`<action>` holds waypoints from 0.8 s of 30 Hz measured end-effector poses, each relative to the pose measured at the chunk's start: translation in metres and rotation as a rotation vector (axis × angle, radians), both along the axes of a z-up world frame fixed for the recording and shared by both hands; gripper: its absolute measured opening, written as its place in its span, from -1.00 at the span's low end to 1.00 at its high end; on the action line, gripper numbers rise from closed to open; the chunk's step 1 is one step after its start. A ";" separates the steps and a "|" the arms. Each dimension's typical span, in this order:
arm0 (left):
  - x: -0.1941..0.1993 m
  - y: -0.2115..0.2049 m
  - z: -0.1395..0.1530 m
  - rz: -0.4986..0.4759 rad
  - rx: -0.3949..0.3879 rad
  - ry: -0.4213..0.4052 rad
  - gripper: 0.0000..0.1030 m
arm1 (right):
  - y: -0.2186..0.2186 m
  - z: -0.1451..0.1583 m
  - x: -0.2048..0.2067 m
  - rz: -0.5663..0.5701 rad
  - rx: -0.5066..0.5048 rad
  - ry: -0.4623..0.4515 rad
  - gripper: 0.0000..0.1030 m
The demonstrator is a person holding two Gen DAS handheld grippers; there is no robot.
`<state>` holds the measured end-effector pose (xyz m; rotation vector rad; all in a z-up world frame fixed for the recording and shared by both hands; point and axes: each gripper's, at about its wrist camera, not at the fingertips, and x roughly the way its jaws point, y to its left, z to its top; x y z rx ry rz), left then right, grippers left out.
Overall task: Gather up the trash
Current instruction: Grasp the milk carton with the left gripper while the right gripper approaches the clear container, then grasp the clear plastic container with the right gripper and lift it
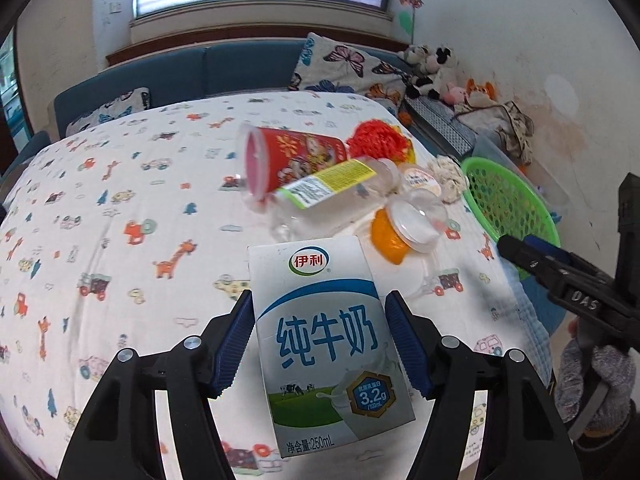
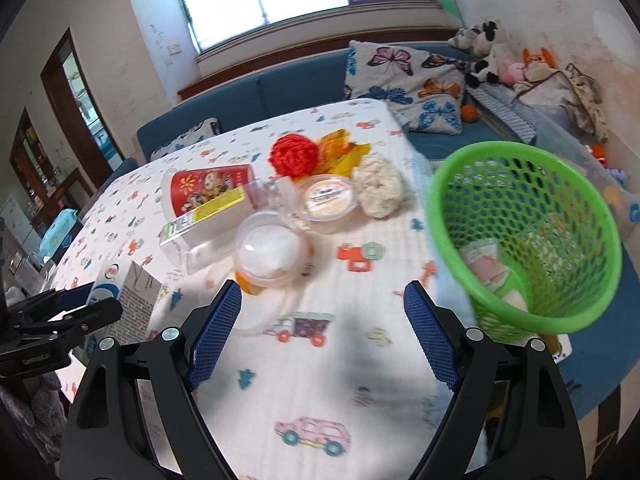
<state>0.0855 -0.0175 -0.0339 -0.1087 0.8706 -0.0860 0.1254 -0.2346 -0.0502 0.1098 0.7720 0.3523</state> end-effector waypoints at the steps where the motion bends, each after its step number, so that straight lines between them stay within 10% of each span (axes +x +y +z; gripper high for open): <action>1: -0.001 0.004 0.001 0.007 -0.003 -0.003 0.24 | 0.004 -0.001 0.002 0.010 0.001 0.001 0.61; 24: 0.007 0.020 0.002 0.010 -0.011 -0.017 0.24 | 0.055 -0.032 0.062 0.054 0.028 0.084 0.35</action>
